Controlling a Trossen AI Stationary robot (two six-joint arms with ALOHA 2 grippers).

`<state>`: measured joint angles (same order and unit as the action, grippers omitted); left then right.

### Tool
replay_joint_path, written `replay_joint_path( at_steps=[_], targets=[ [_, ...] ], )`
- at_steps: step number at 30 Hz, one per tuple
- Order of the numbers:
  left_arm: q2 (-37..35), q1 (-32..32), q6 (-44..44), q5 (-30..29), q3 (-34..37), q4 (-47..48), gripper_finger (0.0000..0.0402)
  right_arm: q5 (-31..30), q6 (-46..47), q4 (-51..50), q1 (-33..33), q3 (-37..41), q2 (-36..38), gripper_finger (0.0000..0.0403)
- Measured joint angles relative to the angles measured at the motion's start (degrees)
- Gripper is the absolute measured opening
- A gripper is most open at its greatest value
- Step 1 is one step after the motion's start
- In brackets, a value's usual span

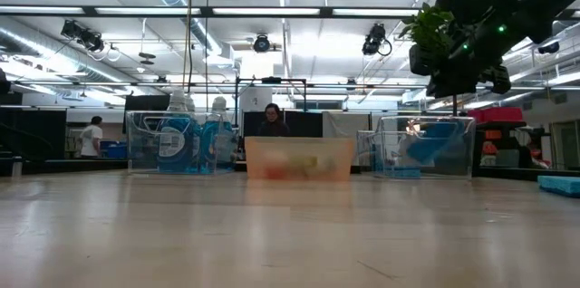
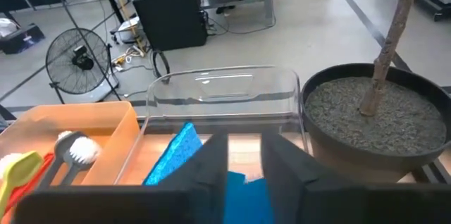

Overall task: Pick & Place Kitchen Sink Supplies
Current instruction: Put the blue sponge into the right transparent bin

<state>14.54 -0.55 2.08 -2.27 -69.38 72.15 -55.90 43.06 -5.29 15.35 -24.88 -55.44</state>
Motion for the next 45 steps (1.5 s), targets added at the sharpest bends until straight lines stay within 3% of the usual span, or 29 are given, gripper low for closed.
replay_joint_path(
  at_steps=[6,10,21,25,31,41,45],
  targets=[
    [0.0,0.0,0.0,0.0,0.0,0.0,0.0023,0.2,-0.1,0.1,-0.1,0.0,0.0,0.0175],
    [0.0,0.0,0.0,0.0,0.0,0.0,0.0023,4.4,-3.4,0.1,-0.2,-1.4,0.0,0.0213],
    [0.0,0.0,0.0,0.0,0.0,0.0,0.0023,12.5,-27.9,-1.9,-0.2,-12.1,-0.1,0.0233],
    [0.0,0.0,0.0,0.0,0.0,0.0,0.0023,20.0,-34.3,-6.5,-0.3,-16.6,-1.0,0.0233],
    [0.0,0.0,0.0,0.0,0.0,0.0,0.0023,34.2,-36.1,-17.3,-2.7,-21.1,-4.3,0.0233],
    [0.0,0.0,0.0,0.0,0.0,0.0,0.0023,65.3,-46.5,-28.3,-10.3,-21.5,-7.9,0.0233],
    [0.0,0.0,0.0,0.0,0.0,0.0,0.0023,71.0,-53.1,-31.1,-13.6,-21.5,-8.2,0.0233]
  ],
)
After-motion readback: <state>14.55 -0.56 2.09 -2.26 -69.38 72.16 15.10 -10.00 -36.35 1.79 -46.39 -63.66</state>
